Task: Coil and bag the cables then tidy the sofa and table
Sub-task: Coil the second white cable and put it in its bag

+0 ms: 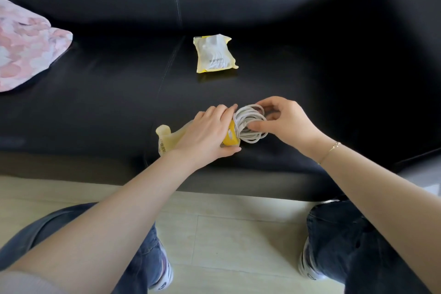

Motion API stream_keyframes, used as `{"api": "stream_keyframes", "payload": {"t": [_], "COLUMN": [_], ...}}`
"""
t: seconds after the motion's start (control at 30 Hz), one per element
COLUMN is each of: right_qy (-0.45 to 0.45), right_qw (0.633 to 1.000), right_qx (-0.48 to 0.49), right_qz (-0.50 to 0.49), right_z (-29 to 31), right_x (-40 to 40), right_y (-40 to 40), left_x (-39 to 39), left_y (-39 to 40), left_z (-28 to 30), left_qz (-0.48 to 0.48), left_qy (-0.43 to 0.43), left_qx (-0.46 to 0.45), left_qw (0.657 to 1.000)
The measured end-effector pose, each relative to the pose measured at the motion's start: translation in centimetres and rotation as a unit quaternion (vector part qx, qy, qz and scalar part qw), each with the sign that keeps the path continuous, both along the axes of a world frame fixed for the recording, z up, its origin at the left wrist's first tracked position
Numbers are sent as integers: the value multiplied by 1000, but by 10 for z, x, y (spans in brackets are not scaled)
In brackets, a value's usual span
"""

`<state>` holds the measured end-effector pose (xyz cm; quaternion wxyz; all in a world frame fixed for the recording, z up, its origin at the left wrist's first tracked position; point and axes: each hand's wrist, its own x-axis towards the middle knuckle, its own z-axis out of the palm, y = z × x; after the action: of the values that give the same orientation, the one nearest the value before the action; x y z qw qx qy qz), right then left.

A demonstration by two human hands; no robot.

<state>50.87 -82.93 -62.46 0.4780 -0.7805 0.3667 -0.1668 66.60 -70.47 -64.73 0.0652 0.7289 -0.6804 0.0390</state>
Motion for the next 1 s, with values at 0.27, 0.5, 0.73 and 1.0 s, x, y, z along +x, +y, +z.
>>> {"api": "stream_keyframes", "payload": {"t": [0.27,0.5,0.73,1.0], "right_qy": [6,24,37,-15], "right_qw": [997,997,997,982], "right_qx": [63,67,61,189], "right_qz": [-45,-32,5,7], "right_z": [3,10,5,1], "right_x": [10,22,32,34], "right_y": [-5,0,21,14], "left_x": [5,5,0,2], "left_y": [11,12,12,13], "left_z": [1,2,-1,11], "left_qz": [173,126,100,128], "left_qy": [-36,-18,14,2], "left_qx": [85,46,-65,43], "left_qw": [981,991,993,991]}}
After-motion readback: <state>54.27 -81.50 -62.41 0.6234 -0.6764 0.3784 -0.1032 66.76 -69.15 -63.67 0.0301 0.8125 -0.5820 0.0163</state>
